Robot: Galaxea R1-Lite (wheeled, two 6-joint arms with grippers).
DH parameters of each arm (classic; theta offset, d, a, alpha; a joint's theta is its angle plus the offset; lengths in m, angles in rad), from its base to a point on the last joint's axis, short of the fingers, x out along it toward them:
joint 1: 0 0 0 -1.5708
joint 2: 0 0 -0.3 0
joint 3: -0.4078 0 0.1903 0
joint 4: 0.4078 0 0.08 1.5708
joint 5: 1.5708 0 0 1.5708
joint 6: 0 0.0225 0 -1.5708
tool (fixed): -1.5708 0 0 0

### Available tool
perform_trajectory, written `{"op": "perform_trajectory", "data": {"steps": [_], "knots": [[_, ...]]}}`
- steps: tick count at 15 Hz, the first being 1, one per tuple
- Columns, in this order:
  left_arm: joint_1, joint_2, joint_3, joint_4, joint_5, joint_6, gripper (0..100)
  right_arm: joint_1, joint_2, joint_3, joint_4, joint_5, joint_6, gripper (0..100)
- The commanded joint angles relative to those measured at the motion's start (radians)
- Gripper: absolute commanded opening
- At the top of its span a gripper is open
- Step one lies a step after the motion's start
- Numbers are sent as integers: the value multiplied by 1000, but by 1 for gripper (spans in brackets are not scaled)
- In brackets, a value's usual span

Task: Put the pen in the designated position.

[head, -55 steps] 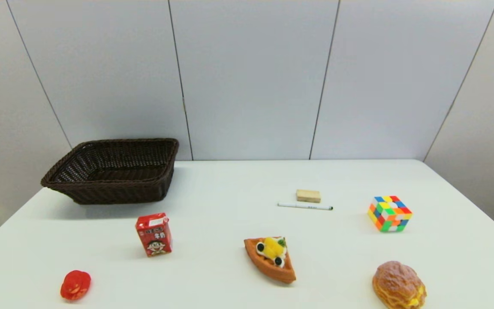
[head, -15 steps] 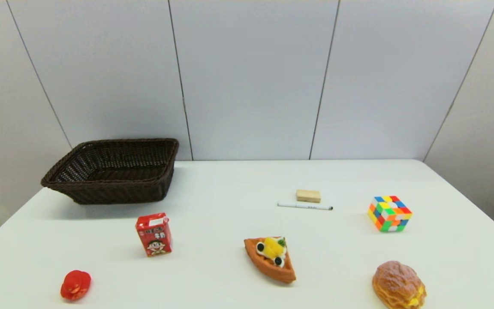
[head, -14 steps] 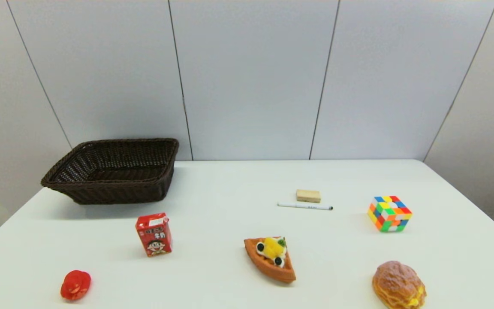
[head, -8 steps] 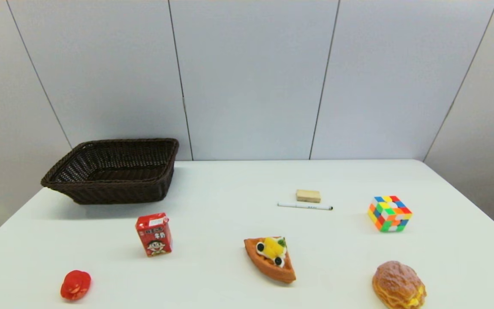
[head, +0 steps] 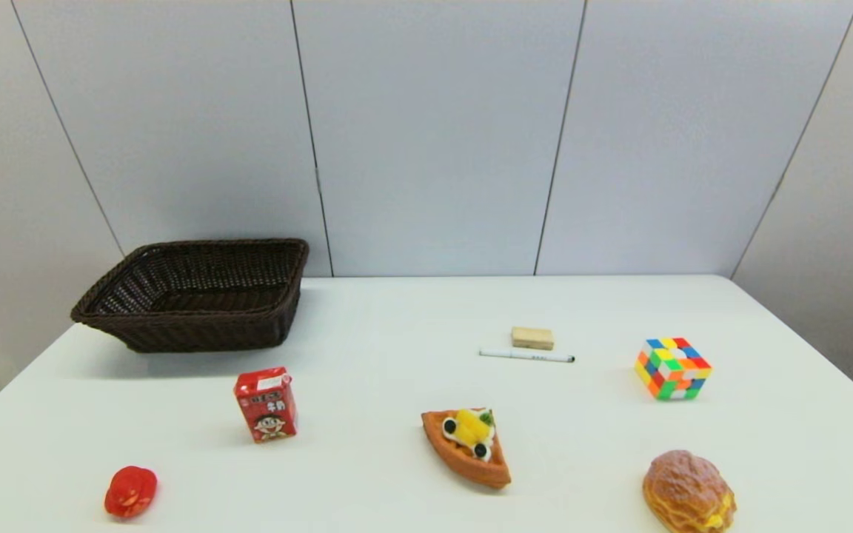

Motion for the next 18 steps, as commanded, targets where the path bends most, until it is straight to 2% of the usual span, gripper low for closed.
{"op": "perform_trajectory", "data": {"steps": [1,18], "knots": [[0,-1,0,0,0,0,100,0,0,0,-1,0,0,100],[0,-1,0,0,0,0,100,0,0,0,-1,0,0,100]]}}
